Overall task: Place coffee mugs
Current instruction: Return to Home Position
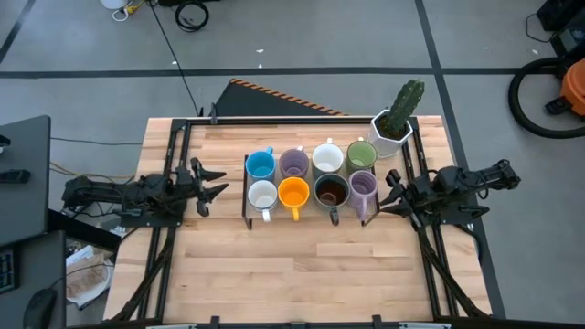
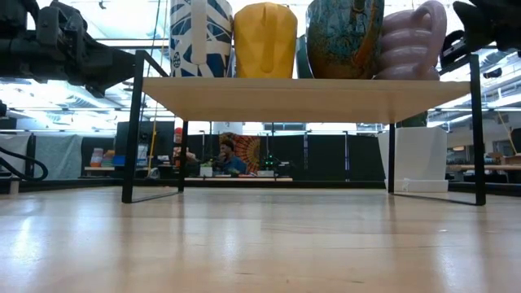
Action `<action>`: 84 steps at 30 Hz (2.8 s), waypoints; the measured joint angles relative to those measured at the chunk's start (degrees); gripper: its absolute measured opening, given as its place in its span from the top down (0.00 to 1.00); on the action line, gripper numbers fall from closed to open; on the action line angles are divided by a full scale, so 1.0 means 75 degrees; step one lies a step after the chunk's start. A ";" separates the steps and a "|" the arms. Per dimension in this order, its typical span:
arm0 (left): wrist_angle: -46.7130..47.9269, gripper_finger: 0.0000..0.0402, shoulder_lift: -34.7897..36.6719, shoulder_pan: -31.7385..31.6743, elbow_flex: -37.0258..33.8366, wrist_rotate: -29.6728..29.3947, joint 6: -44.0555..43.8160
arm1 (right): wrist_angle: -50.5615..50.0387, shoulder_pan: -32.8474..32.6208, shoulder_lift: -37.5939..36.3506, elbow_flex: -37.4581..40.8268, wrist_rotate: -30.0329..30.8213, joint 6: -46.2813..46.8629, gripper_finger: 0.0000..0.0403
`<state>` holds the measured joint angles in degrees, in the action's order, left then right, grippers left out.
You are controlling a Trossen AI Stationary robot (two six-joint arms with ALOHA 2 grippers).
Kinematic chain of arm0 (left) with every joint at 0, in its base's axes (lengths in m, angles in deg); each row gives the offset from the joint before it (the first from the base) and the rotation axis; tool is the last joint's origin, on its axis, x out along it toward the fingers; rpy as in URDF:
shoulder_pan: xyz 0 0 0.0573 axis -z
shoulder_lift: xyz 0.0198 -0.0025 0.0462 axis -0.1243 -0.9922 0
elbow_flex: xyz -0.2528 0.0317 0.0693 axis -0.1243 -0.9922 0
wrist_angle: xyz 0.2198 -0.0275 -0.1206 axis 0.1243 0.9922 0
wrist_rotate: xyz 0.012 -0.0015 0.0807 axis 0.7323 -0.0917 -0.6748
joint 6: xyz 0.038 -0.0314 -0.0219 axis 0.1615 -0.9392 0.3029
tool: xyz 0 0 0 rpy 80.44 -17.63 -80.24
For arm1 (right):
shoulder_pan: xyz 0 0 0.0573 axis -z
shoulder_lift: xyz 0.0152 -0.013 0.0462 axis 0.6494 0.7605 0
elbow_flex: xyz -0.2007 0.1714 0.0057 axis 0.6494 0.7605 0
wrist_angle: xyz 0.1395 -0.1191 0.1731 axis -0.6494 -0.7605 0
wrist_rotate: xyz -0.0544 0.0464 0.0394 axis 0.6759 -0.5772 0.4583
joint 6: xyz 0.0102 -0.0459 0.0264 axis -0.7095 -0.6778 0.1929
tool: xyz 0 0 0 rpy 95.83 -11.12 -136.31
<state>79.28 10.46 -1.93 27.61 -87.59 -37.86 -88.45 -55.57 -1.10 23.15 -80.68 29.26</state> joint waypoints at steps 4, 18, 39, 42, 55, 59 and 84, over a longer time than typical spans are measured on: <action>-0.0001 0.55 0.0000 0.0000 -0.0003 0.0000 0.0031 | 0.0078 0.0002 -0.0001 0.0224 -0.0242 0.0162 0.81; -0.0028 0.55 0.0000 0.0003 -0.0006 -0.0140 0.0408 | 0.0279 0.0000 0.0012 0.0902 -0.1103 0.0163 0.85; -0.0033 0.55 -0.0009 0.0003 -0.0009 -0.0140 0.0408 | 0.0166 0.0006 0.0095 0.0896 -0.0078 -0.0134 0.96; -0.0034 0.55 -0.0009 0.0003 -0.0012 -0.0140 0.0405 | 0.0213 0.0006 0.0093 0.0896 -0.0043 -0.0134 0.96; 0.0281 0.55 -0.0012 0.0001 -0.0012 -0.0140 0.0175 | 0.0636 0.0009 0.0093 0.0896 0.0149 0.0541 0.96; 0.0525 0.55 -0.0015 0.0000 -0.0012 -0.0139 0.0185 | 0.0769 0.0009 0.0093 0.0896 0.0159 0.0693 0.96; 0.0528 0.55 -0.0015 0.0000 -0.0015 -0.0140 0.0195 | 0.0777 0.0006 0.0093 0.0896 0.0083 0.0673 0.96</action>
<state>83.24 10.35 -1.93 27.50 -88.64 -36.40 -82.62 -55.52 -0.40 29.87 -80.06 34.31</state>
